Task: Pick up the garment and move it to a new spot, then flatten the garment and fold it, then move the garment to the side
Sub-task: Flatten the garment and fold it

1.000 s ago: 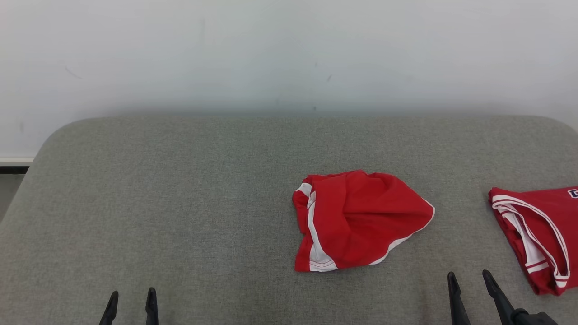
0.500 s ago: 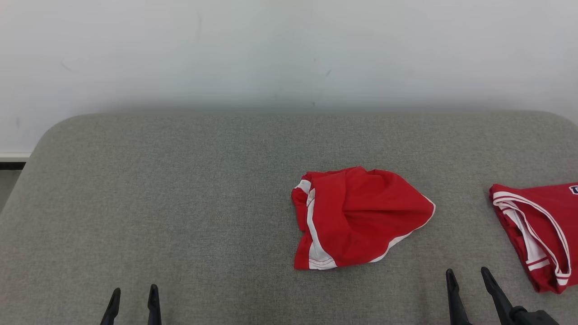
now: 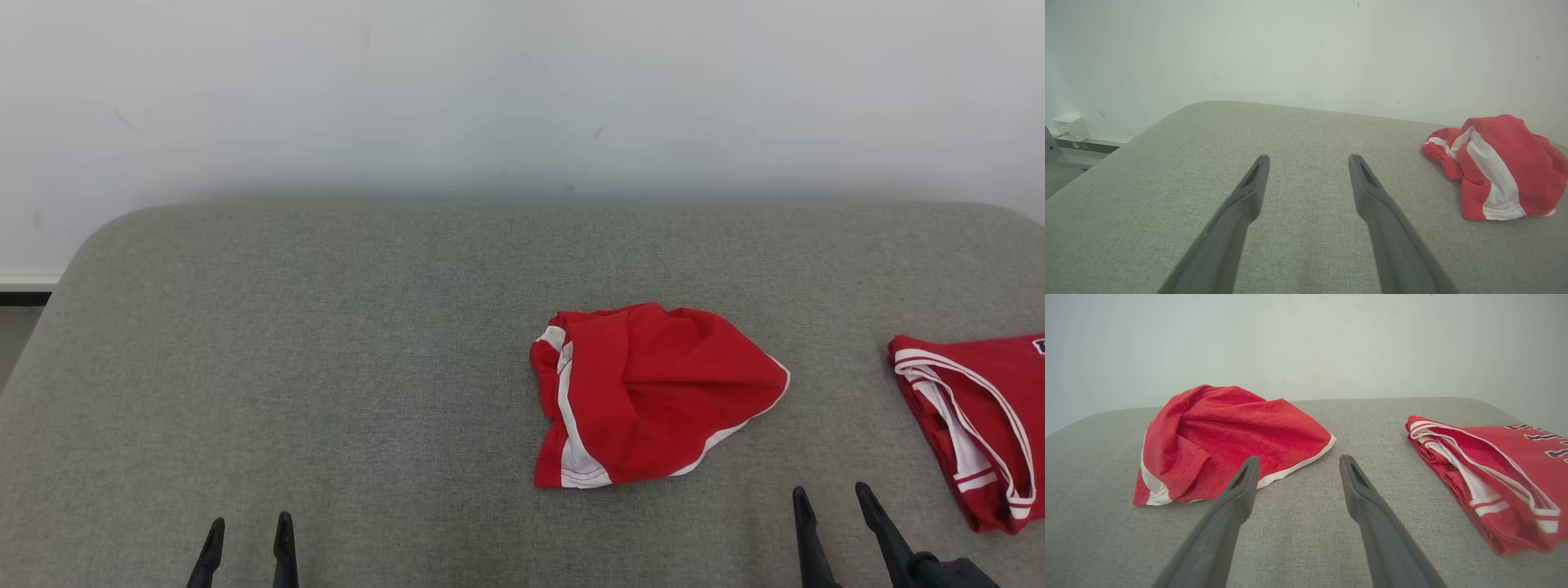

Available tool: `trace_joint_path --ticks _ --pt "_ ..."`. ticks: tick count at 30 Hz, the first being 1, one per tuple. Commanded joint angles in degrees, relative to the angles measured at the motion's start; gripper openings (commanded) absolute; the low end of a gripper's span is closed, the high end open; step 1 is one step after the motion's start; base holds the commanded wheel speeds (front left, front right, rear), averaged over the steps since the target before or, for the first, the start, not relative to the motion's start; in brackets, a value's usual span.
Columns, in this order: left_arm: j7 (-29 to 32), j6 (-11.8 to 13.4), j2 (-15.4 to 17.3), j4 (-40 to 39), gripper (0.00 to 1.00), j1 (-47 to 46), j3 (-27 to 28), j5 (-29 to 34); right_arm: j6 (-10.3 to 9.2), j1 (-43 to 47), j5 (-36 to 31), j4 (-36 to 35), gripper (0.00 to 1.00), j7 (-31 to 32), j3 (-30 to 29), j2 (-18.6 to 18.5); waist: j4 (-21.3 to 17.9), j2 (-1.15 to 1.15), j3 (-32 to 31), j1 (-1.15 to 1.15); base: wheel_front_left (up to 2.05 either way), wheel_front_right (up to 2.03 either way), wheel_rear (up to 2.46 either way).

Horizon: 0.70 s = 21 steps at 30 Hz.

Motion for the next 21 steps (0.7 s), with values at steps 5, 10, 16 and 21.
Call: trace_joint_path --ticks 5,10,16,21 --pt "-0.14 0.05 -0.22 -0.06 1.0 -0.2 -0.17 -0.11 -0.17 -2.0 -0.28 -0.41 1.0 1.18 2.02 -0.9 0.24 0.0 0.15 0.0 0.0 0.0 0.0" --pt "-0.13 0.06 -0.3 0.04 1.0 -0.94 -0.76 -0.42 -0.17 -8.78 1.73 -0.07 1.0 7.87 8.75 -2.74 1.29 0.0 0.51 0.0 0.0 0.0 0.0" --pt "-0.13 0.05 -0.47 -0.06 1.0 -1.71 -1.7 -0.74 -0.16 -18.02 5.25 5.66 1.0 17.69 14.52 -2.57 3.48 0.0 1.14 0.0 0.0 0.0 0.0" --pt "-0.13 0.05 -0.57 0.09 1.0 -2.24 -2.38 -0.97 -0.16 -23.98 6.95 12.42 1.0 23.6 16.02 -1.19 5.48 0.0 1.92 0.0 0.0 0.0 0.0"
